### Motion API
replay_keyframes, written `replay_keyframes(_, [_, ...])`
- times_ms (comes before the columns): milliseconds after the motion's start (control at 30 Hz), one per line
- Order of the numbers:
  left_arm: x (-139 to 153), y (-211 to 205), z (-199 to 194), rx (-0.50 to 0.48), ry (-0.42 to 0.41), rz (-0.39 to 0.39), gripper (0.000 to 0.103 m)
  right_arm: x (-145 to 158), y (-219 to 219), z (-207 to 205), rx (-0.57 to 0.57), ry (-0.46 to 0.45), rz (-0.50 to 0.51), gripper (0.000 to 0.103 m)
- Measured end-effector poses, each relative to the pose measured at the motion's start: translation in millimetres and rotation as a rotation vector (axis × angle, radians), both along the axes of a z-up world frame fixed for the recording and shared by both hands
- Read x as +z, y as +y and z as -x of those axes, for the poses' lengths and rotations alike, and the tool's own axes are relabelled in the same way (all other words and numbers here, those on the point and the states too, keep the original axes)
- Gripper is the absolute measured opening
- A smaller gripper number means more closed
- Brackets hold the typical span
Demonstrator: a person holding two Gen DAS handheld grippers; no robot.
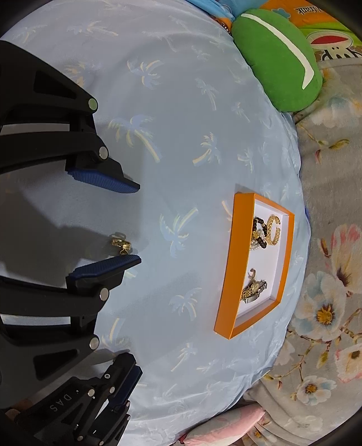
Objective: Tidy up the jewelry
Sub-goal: 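Grasp a gold pendant earring with the right tool while the left tool grasps a small gold earring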
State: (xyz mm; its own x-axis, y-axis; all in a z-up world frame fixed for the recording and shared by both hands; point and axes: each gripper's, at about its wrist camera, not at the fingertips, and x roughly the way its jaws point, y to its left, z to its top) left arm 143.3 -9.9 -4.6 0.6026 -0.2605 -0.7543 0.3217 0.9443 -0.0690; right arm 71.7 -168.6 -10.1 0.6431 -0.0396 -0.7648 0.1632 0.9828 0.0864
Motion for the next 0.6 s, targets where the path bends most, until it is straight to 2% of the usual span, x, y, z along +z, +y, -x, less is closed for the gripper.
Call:
replay_keyframes(100, [-0.2,2.4,-0.2,0.004,0.001,0.013,0.04,-0.2,-2.8,1.7,-0.008,-0.005,-0.02,0.017])
replay_keyframes(133, [-0.1,3.6,-0.3,0.001,0.003,0.024,0.033,-0.1,-4.3,2.6,-0.012,-0.008,-0.029,0.017])
replay_keyframes(333, [0.2,2.0,1.8,-0.034,0.006,0.044,0.01,-0.2,-9.8,6.0,-0.021,-0.019,-0.064,0.017])
replay_keyframes(433, [1.3,-0.1,4.8,-0.055,-0.002,0.048,0.005,0.4,-10.7,6.9,-0.024,-0.026,-0.075,0.017])
replay_keyframes(600, [7.5,0.2,12.7,-0.077,-0.044,0.067,0.004,1.2,-13.7,9.4,-0.031,-0.035,-0.084,0.017])
